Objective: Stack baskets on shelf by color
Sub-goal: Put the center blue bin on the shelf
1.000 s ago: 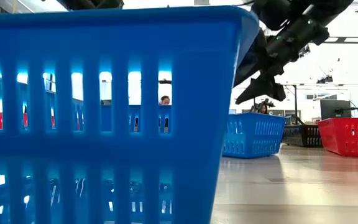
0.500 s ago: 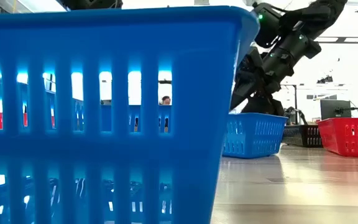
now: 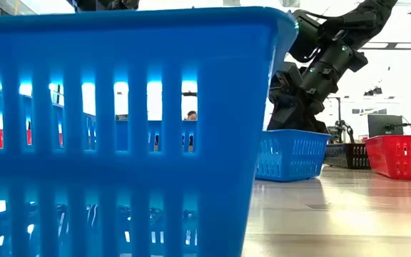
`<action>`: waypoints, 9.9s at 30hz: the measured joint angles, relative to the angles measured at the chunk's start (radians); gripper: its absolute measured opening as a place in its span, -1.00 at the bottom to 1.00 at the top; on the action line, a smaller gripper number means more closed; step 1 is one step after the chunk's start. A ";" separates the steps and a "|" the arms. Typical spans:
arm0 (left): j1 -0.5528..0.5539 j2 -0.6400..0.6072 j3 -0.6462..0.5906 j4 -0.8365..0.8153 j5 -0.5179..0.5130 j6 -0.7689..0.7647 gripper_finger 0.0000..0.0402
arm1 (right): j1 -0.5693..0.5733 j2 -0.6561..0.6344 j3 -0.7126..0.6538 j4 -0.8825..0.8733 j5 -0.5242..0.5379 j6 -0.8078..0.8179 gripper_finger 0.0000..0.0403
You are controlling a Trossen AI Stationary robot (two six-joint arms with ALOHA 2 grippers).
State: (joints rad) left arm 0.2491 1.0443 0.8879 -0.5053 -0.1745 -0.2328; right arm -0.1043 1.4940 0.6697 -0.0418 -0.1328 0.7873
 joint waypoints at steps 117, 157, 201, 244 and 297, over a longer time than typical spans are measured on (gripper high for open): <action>-0.467 0.551 0.416 -0.281 -0.278 0.106 -0.35 | 0.160 0.209 0.520 -0.117 0.614 0.334 -1.00; -0.440 0.579 0.414 -0.351 -0.276 0.084 -0.98 | 0.186 0.209 0.520 -0.074 0.552 0.241 -0.71; -0.068 -0.068 -0.005 -0.368 -0.292 0.433 -0.99 | 0.110 -0.114 0.521 -0.098 0.508 -0.141 -0.30; 0.321 0.171 -0.127 -0.089 0.016 0.923 -0.99 | 0.026 -0.114 0.521 -0.096 0.407 -0.186 -0.30; 0.320 0.179 0.048 -0.242 0.017 0.576 -0.59 | 0.024 -0.114 0.521 -0.096 0.390 -0.210 -0.30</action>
State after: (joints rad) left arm 0.5695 1.2229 0.9356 -0.7468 -0.1571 0.3429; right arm -0.0804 1.3804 1.1904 -0.1375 0.2573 0.5774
